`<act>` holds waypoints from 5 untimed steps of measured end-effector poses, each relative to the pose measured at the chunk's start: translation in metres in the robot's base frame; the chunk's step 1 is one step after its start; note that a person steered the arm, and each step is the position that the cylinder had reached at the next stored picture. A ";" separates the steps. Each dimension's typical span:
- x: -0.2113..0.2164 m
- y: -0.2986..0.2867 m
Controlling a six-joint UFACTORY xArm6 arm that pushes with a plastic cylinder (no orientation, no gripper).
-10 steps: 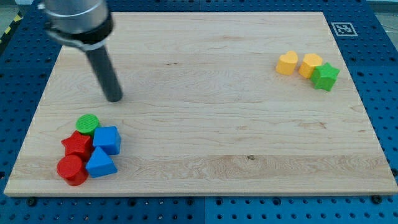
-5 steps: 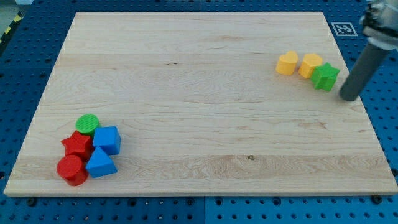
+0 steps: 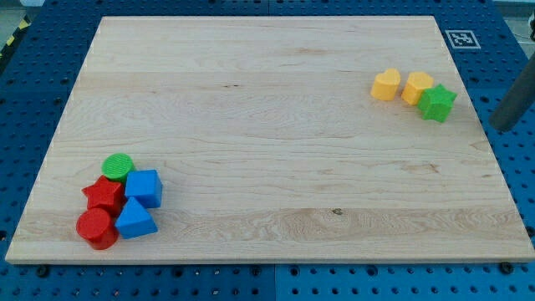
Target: Push the green star and yellow hexagon to the top right of the board
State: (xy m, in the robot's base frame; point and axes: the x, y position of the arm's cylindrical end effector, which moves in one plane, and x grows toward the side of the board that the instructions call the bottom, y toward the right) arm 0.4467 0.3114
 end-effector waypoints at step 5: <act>-0.094 -0.094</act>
State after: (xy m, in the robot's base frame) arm 0.3531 0.2173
